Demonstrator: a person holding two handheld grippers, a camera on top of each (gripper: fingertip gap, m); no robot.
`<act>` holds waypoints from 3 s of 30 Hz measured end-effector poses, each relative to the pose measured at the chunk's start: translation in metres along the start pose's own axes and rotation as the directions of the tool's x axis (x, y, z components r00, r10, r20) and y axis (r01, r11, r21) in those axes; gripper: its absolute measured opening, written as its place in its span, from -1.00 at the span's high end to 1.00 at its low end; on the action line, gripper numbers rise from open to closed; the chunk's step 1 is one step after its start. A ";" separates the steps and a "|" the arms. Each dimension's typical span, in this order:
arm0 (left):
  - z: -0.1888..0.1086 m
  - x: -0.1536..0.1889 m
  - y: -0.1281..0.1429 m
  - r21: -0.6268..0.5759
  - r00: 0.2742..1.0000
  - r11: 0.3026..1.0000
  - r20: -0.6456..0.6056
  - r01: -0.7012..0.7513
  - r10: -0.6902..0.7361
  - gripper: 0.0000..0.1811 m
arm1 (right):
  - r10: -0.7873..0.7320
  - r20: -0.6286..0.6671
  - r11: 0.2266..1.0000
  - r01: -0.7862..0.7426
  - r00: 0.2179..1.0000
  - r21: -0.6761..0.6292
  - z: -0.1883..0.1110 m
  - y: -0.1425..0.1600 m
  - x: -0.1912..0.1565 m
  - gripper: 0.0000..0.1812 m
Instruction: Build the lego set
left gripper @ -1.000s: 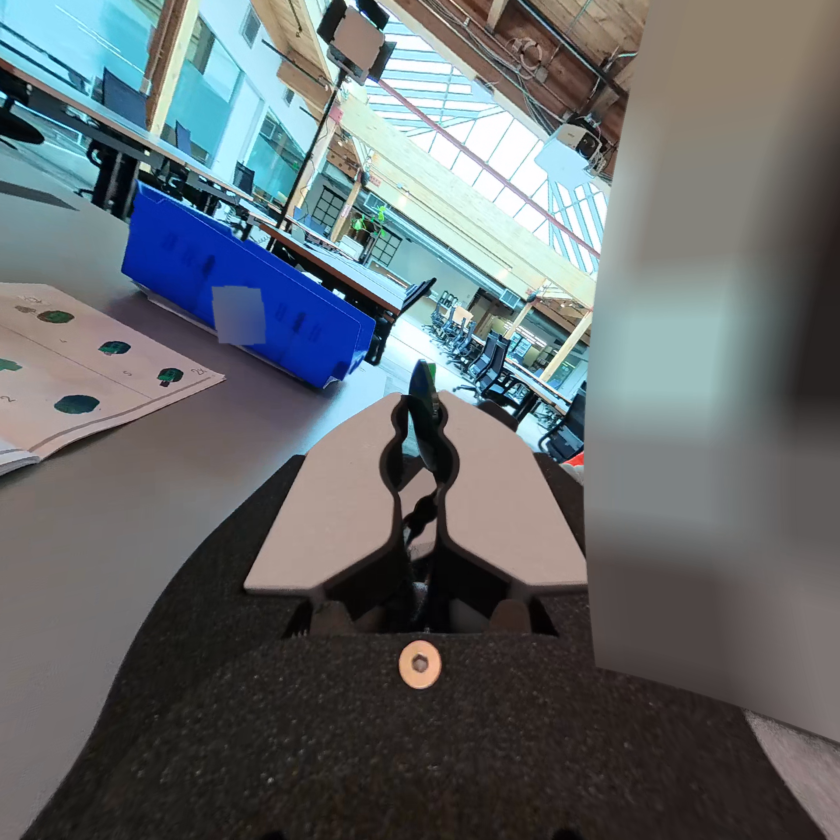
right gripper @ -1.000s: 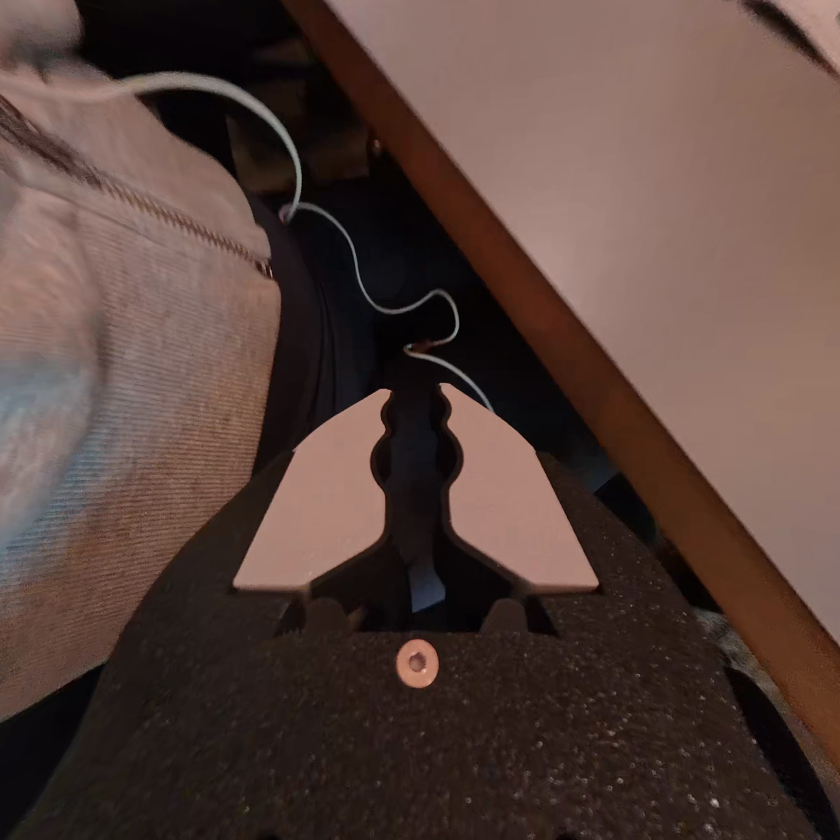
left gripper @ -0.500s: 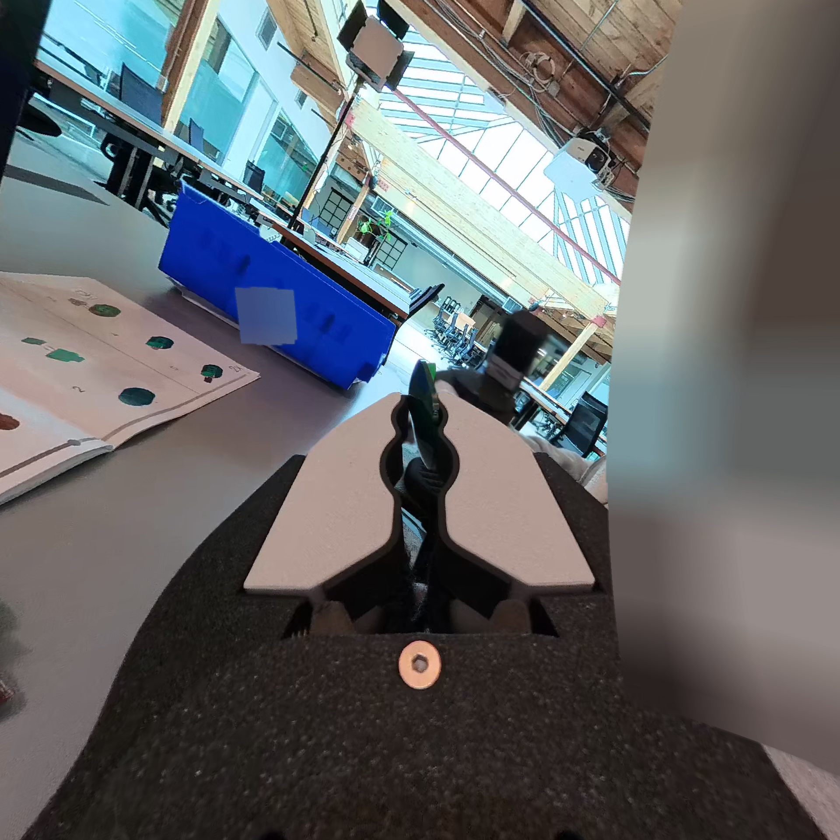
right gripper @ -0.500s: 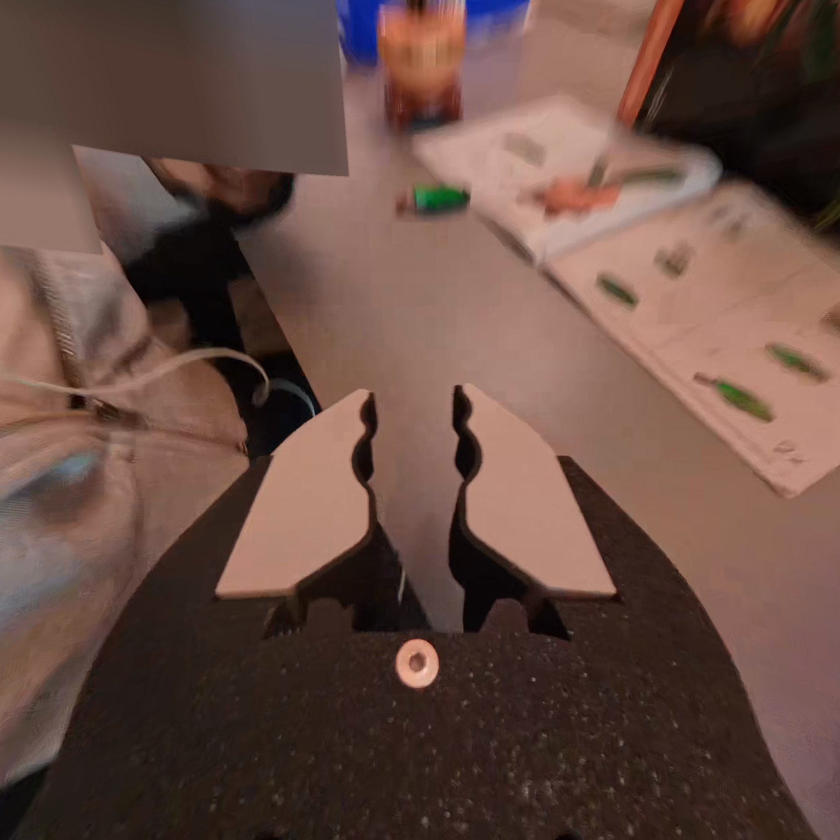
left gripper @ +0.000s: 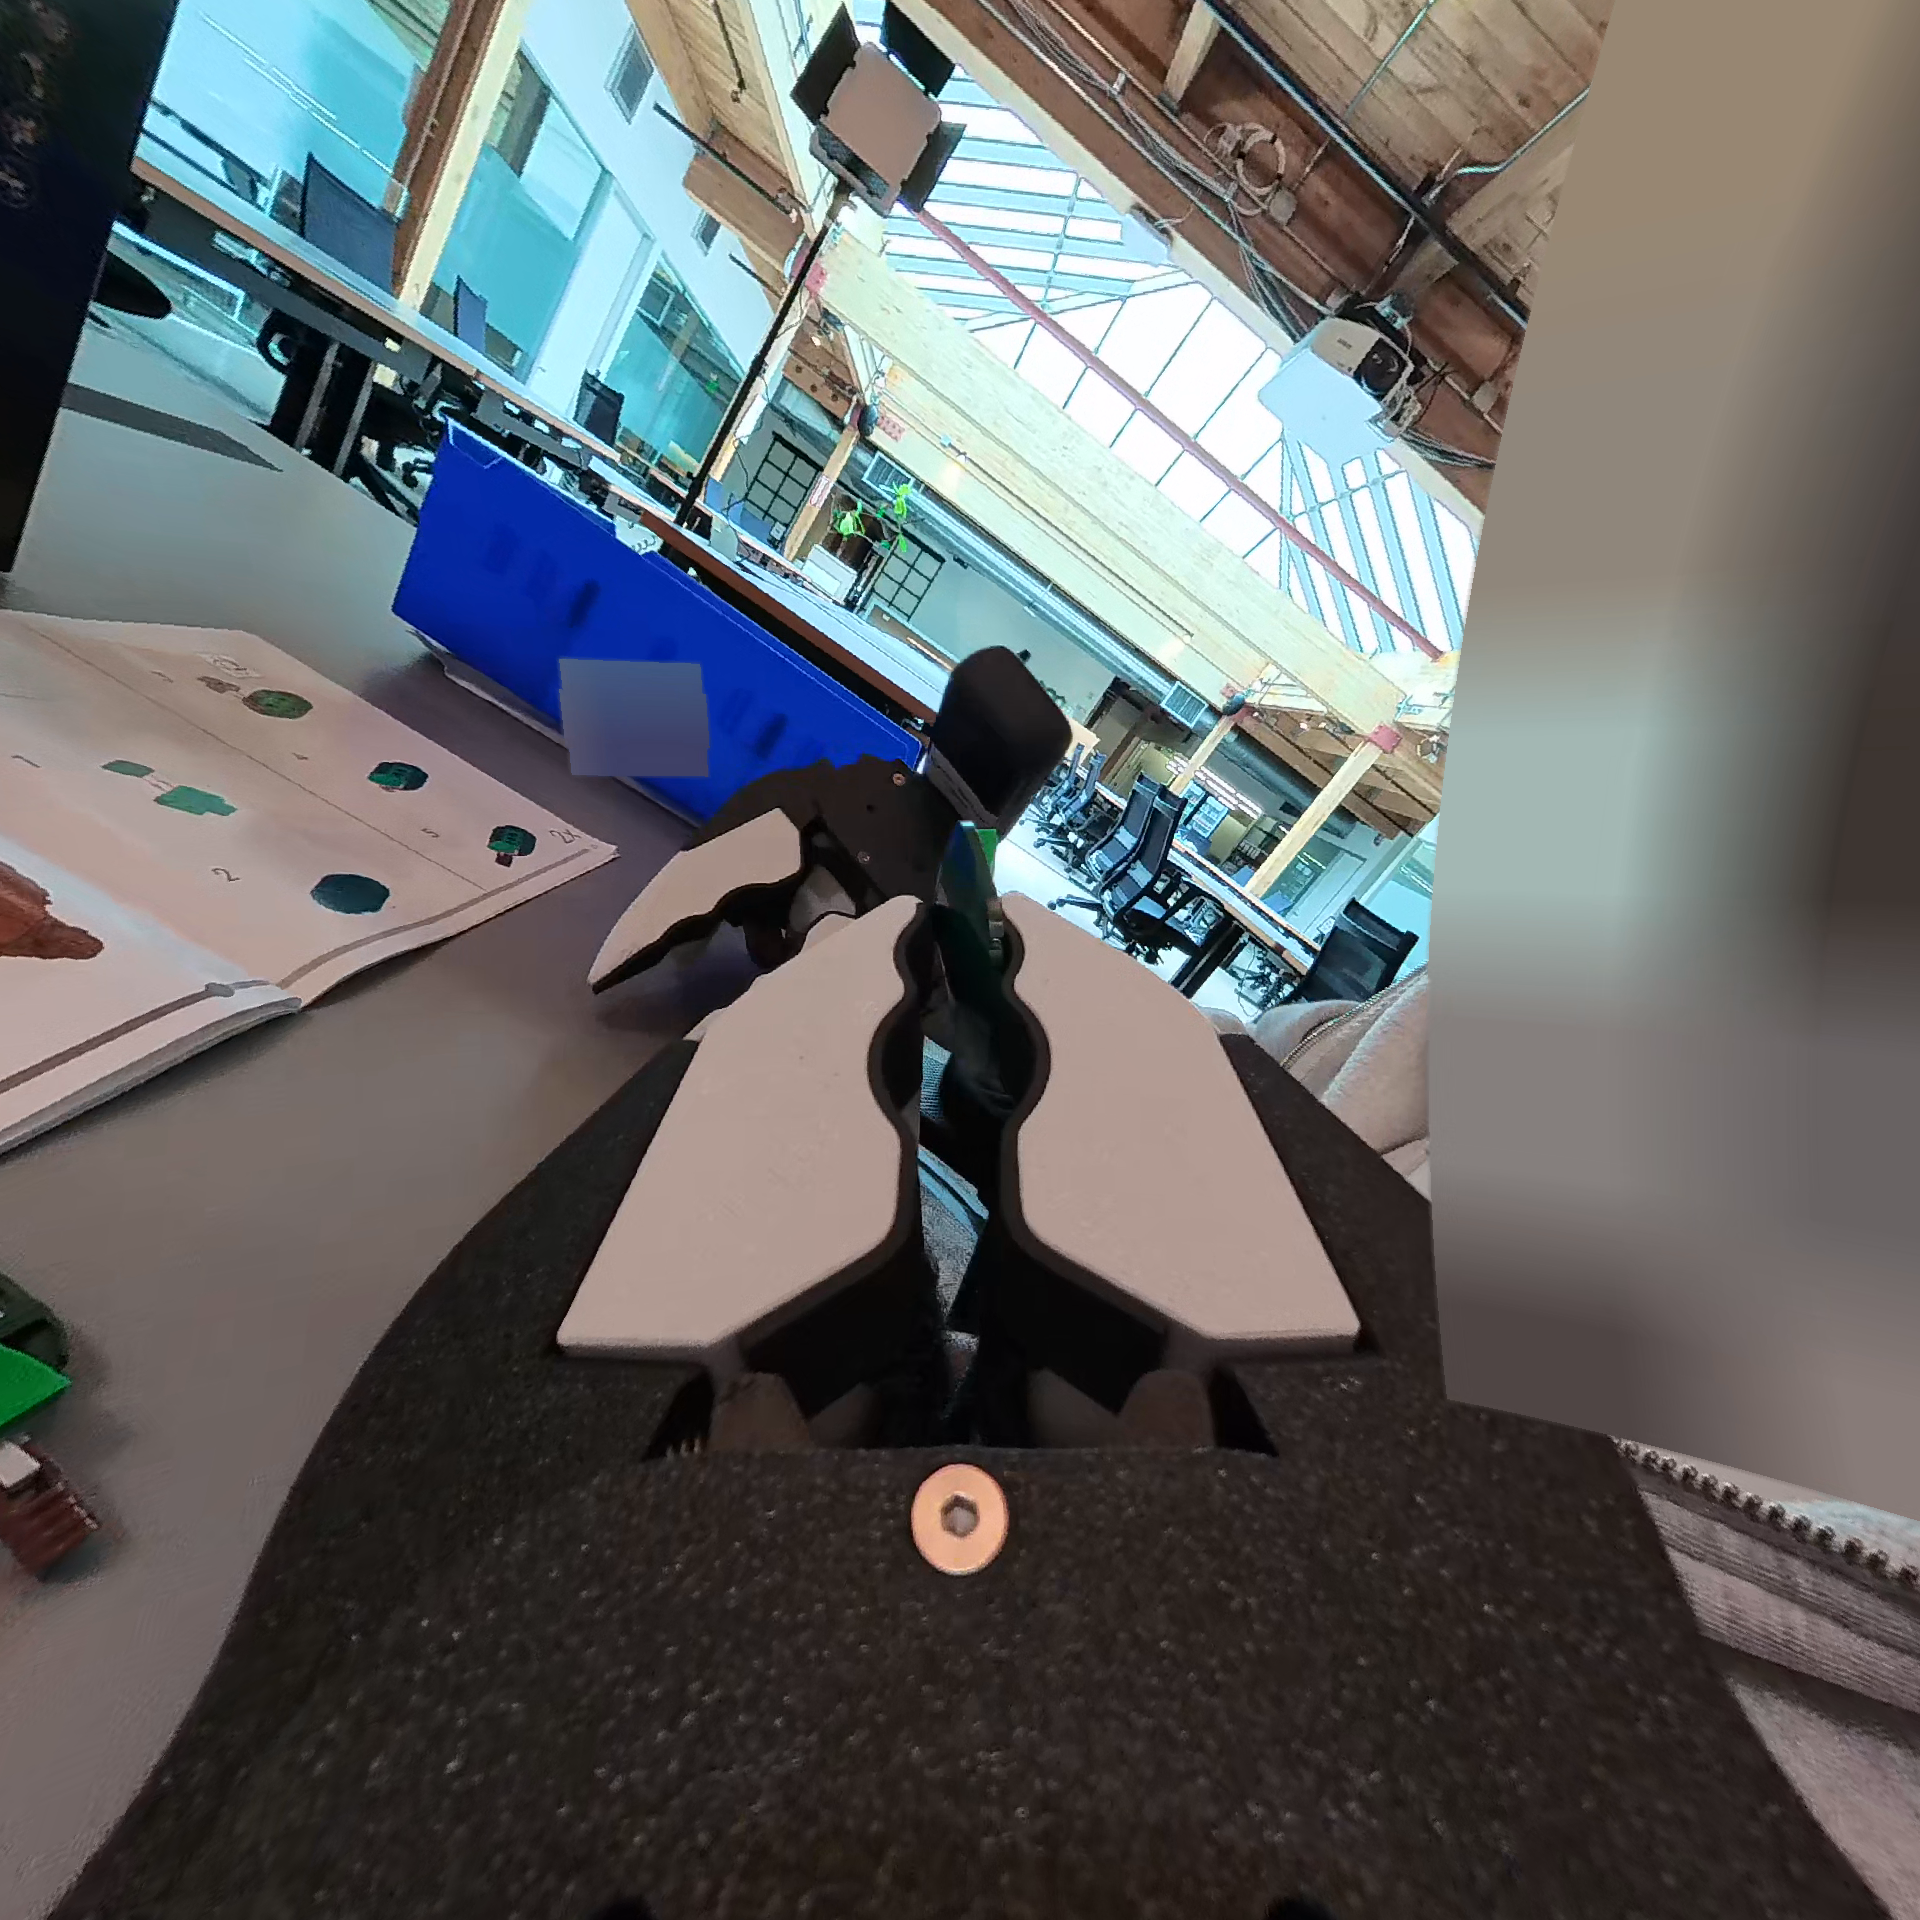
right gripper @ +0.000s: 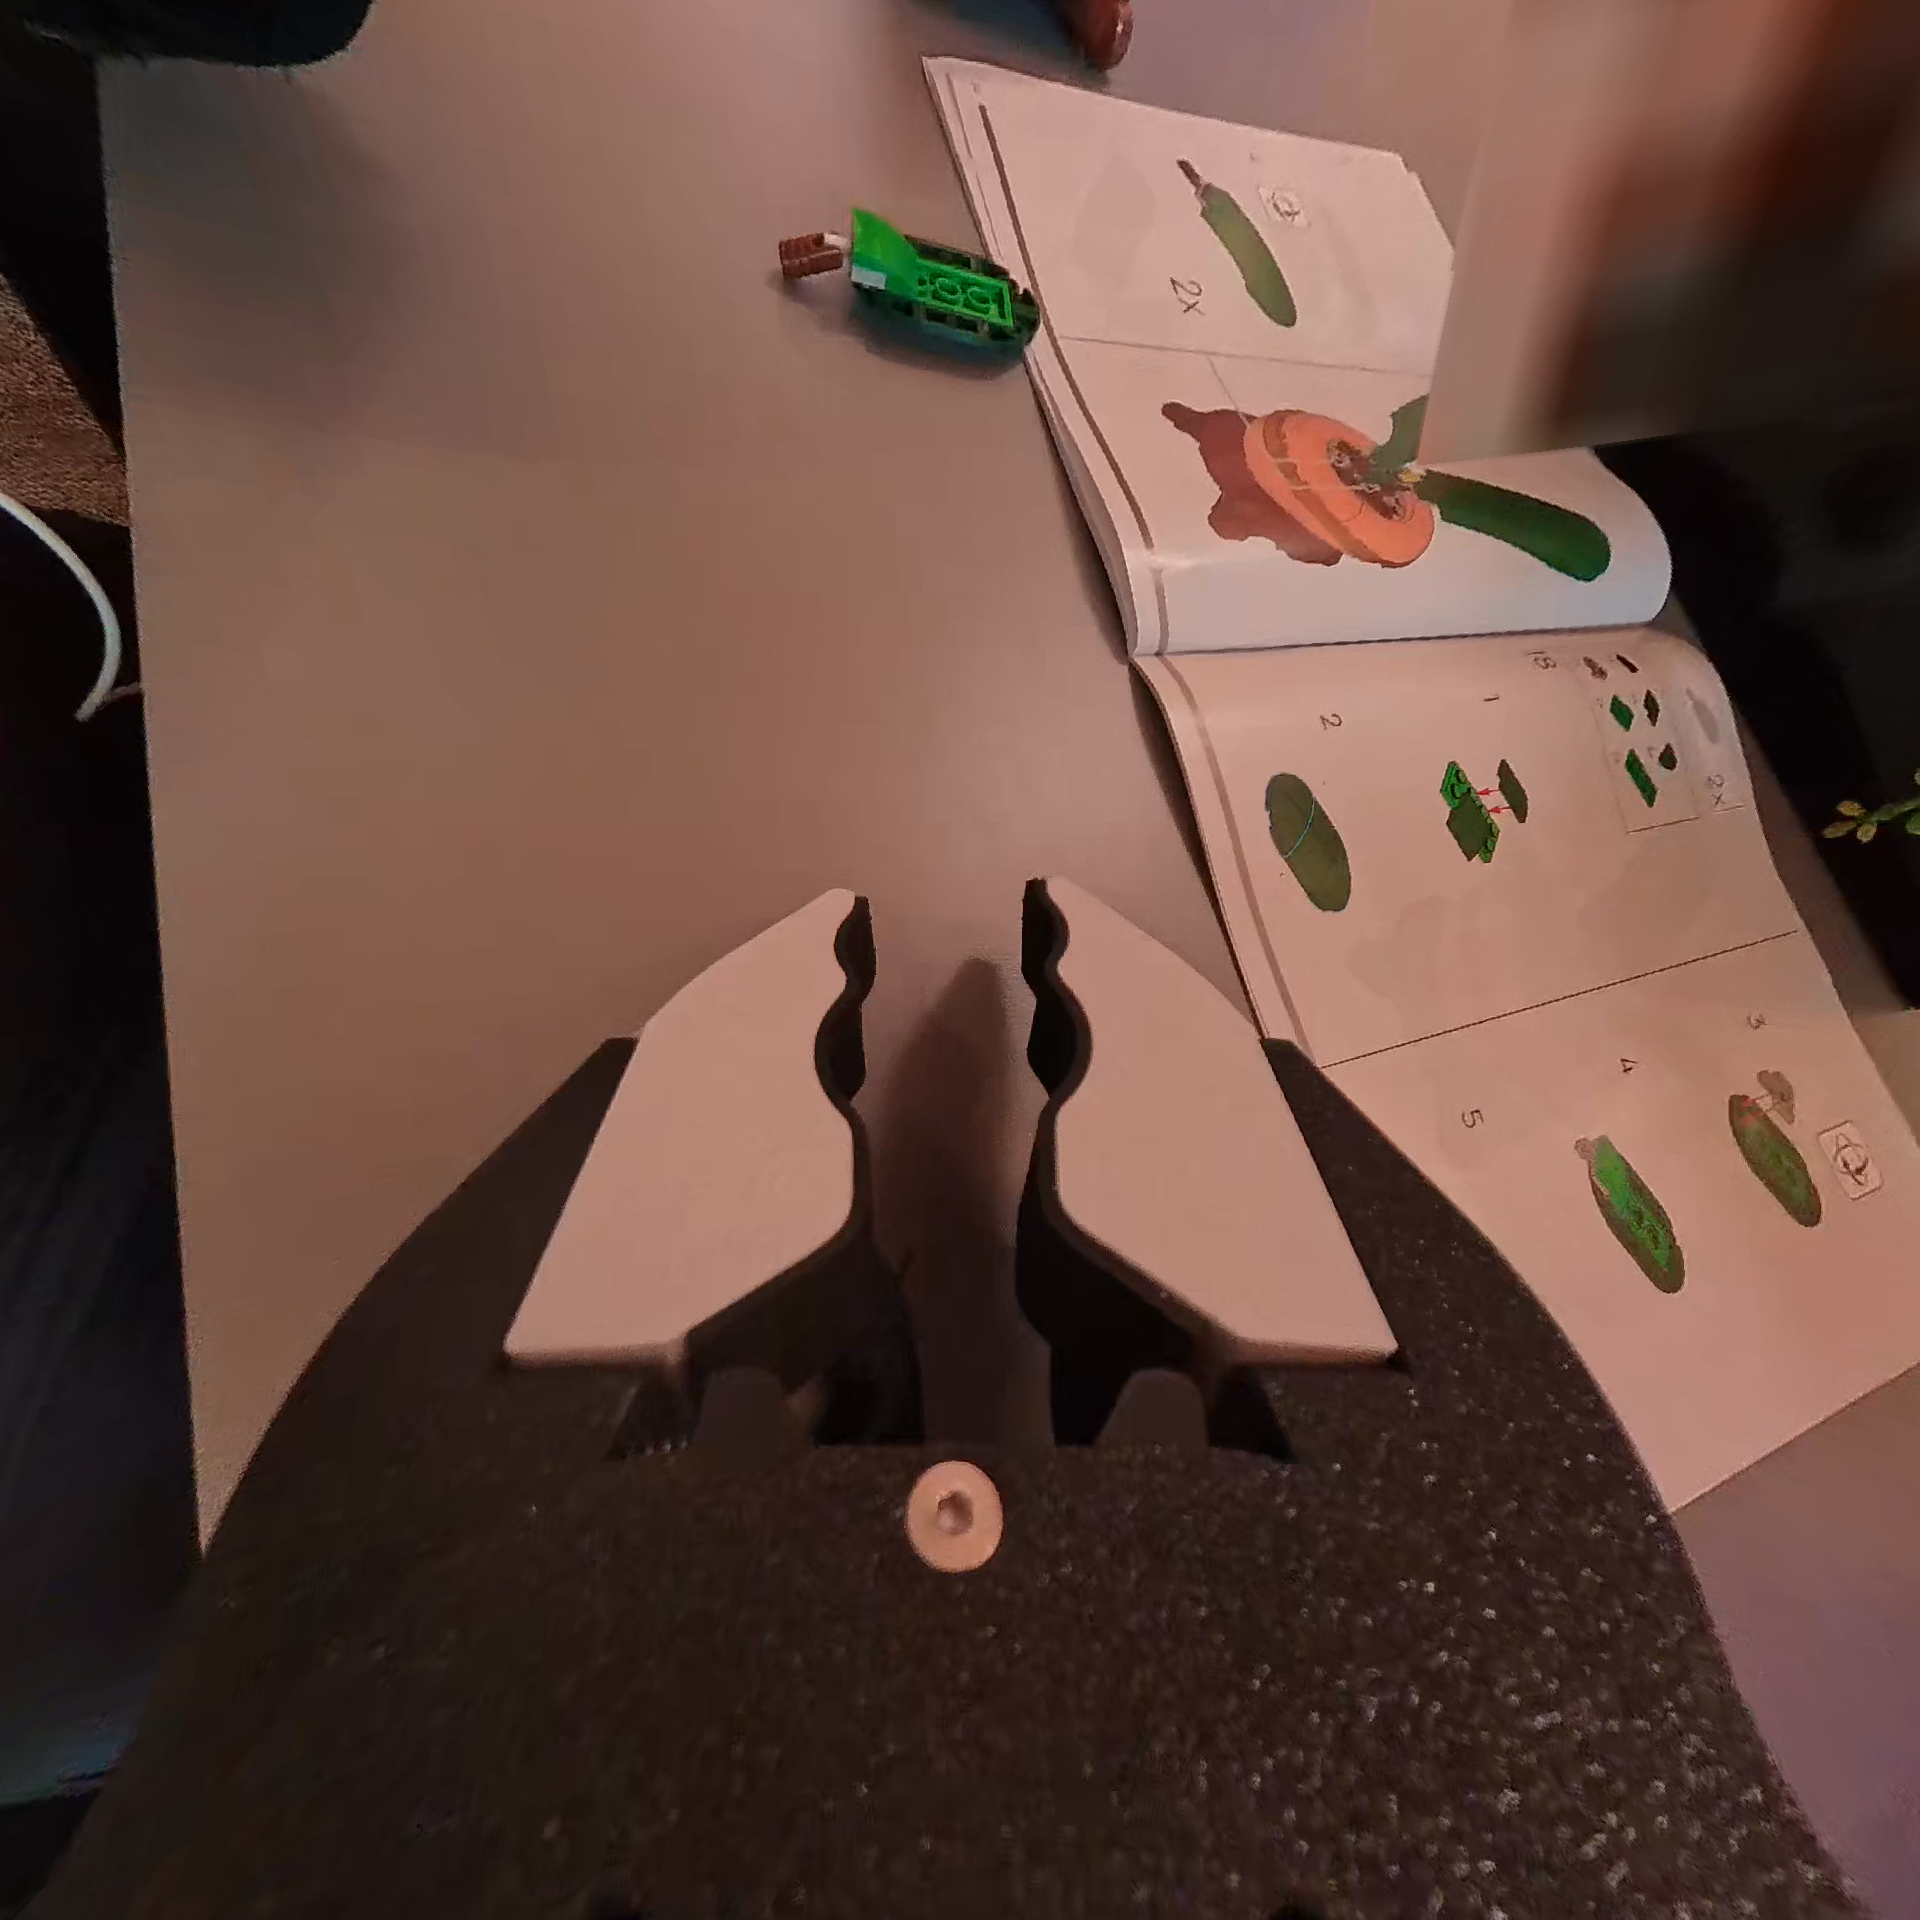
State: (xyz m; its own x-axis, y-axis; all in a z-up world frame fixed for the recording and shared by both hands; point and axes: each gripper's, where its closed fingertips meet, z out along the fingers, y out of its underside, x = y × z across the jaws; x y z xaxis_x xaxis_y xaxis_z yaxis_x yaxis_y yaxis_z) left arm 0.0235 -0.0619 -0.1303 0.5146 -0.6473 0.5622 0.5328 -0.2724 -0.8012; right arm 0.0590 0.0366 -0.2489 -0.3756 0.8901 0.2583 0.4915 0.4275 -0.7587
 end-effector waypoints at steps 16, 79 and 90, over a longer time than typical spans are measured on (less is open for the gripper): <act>0.000 -0.002 0.003 -0.003 1.000 1.000 0.001 0.021 -0.021 0.91 | 0.020 0.037 1.000 -0.019 0.999 -0.019 0.000 0.005 0.003 0.79; -0.006 -0.007 0.008 -0.013 0.999 0.999 0.011 0.034 -0.034 0.91 | 0.340 -0.044 0.935 -0.343 0.939 -0.090 0.008 0.029 0.063 0.05; -0.002 -0.014 0.012 -0.055 1.000 0.998 0.020 -0.015 0.016 0.91 | 0.339 -0.043 0.936 -0.341 0.940 -0.090 0.008 0.029 0.063 0.05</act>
State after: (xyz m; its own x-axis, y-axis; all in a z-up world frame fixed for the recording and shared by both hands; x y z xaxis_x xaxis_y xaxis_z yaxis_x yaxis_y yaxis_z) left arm 0.0212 -0.0568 -0.1480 0.5366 -0.6369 0.5536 0.4874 -0.3016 -0.8194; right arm 0.0434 0.1036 -0.2588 -0.1531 0.9882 0.0112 0.6588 0.1105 -0.7442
